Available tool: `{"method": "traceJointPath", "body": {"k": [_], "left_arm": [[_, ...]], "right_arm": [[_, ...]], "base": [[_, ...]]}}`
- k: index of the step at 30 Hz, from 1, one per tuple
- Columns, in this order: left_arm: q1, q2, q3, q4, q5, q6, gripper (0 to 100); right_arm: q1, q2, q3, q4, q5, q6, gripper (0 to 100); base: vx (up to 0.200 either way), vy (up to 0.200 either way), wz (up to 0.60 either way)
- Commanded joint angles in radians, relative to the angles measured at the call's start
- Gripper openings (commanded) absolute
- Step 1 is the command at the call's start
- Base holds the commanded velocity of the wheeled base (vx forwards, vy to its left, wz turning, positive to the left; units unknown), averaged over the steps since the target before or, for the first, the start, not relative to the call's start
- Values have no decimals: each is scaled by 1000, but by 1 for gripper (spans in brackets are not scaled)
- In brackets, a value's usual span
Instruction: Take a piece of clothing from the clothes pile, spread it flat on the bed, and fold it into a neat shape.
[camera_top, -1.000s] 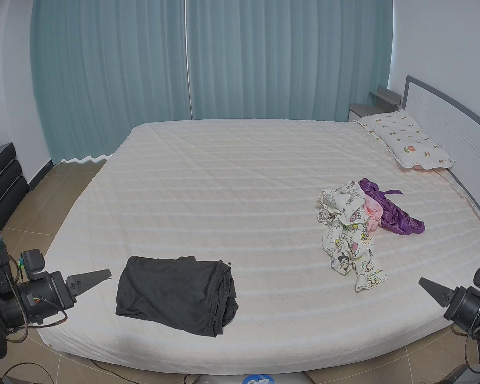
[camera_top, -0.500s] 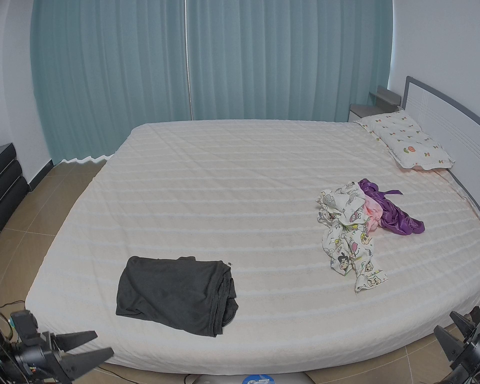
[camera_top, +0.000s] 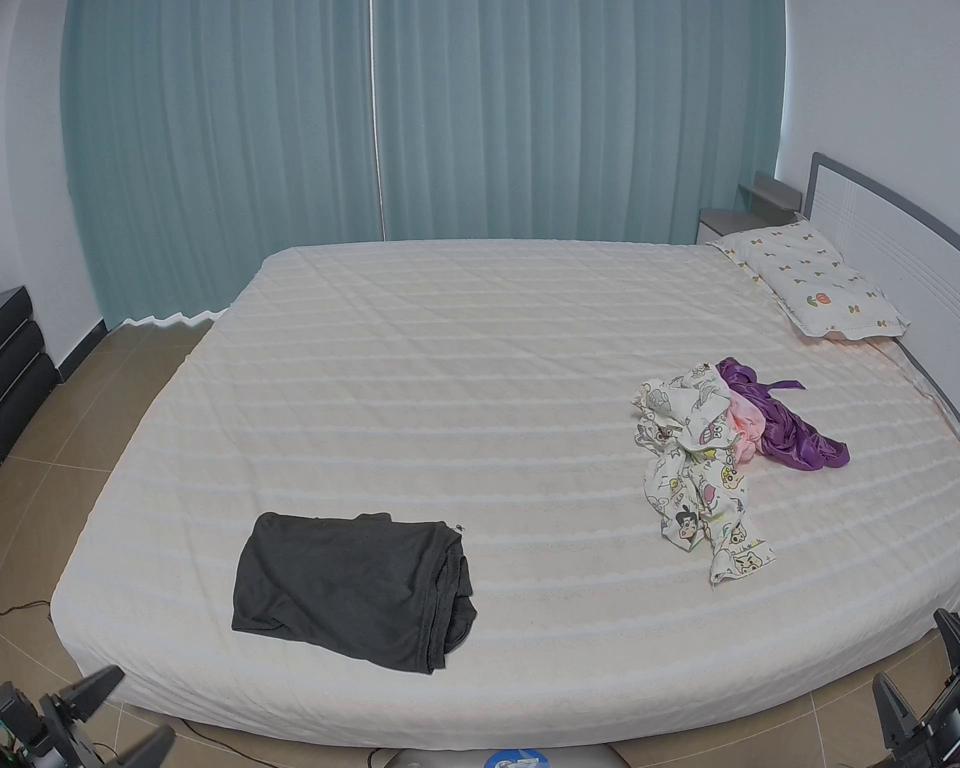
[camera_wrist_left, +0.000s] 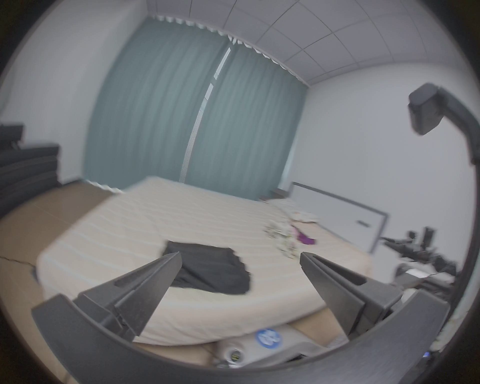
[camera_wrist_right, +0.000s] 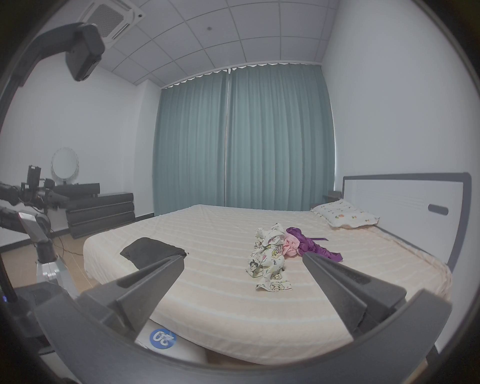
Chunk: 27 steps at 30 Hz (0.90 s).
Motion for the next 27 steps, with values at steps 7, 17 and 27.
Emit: {"method": "traceJointPath", "body": {"k": [7, 17, 27], "left_arm": [[90, -53, 20, 1, 365, 236, 100], [112, -122, 23, 1, 399, 285, 100], [102, -141, 16, 27, 103, 282, 100]], "right_arm": [[-10, -32, 8, 22, -99, 5, 100], [-12, -31, 18, 35, -148, 11, 100], [-12, -31, 18, 39, -154, 48, 100]], "base": [[0, 0, 0], [0, 0, 0], [0, 0, 0]]}}
